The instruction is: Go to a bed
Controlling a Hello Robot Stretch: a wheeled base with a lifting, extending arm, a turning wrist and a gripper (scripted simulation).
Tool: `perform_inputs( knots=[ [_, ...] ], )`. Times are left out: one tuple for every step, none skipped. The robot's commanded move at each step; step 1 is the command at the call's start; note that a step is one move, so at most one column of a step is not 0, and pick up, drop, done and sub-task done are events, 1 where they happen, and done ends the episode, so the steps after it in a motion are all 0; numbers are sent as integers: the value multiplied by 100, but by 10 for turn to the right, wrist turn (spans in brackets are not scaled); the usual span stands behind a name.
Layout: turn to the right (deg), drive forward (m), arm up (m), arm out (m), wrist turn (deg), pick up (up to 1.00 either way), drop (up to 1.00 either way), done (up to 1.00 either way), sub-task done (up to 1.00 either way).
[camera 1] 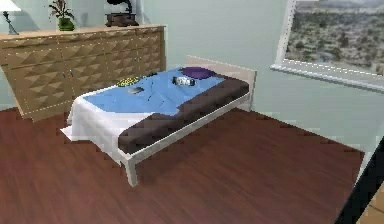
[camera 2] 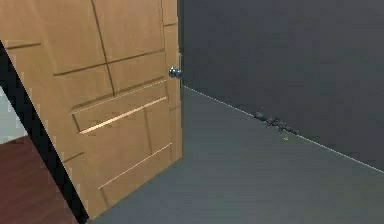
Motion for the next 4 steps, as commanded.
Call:
perform_inputs(
  knots=[
    [90,0,0,0,0,0,0,0,0],
    [0,80,0,0,0,0,0,0,0],
    [-210,0,0,0,0,0,0,0,0],
    [0,0,0,0,0,0,0,100,0]
  ],
)
